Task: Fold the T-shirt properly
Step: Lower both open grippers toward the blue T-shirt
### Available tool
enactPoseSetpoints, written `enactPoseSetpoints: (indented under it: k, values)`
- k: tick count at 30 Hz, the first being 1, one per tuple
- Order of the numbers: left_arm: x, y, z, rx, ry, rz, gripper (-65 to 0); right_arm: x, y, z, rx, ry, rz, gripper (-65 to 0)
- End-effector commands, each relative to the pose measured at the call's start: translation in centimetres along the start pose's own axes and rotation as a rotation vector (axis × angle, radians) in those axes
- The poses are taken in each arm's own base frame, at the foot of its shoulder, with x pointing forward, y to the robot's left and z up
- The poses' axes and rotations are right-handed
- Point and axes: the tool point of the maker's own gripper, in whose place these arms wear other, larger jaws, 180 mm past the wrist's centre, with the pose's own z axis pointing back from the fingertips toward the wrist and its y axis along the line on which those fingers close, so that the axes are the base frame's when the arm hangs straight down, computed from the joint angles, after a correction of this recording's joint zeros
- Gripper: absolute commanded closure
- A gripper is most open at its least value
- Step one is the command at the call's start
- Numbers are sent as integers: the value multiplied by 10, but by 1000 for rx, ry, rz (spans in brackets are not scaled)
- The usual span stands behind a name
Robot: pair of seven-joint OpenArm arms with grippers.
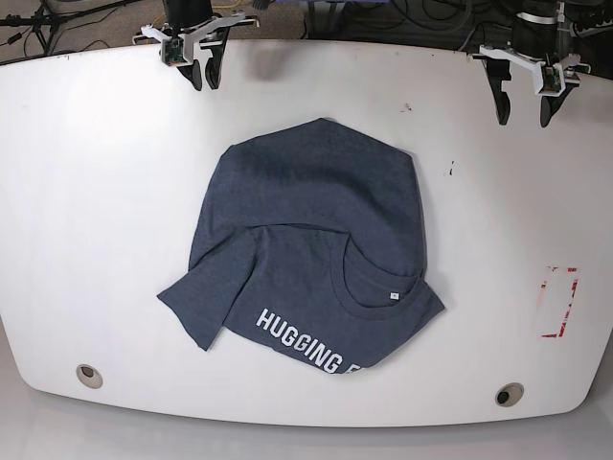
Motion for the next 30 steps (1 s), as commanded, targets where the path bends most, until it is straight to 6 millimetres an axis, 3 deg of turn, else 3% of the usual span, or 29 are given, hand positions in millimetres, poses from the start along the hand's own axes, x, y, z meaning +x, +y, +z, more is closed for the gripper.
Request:
enactPoseSetpoints:
  k: [1, 15, 25, 30]
  values:
    - [12, 0, -1, -1, -43, 0, -377, 12, 4, 0, 12, -43, 0, -149]
    - [9, -2, -14, -1, 17, 2, -384, 15, 26, -10, 62, -51, -14, -165]
    - [3, -8, -32, -7, 47, 24, -382, 24, 27, -31, 55, -28, -18, -286]
    - [12, -12, -44, -16, 11, 36, -388, 28, 27, -41, 46, -18, -26, -343]
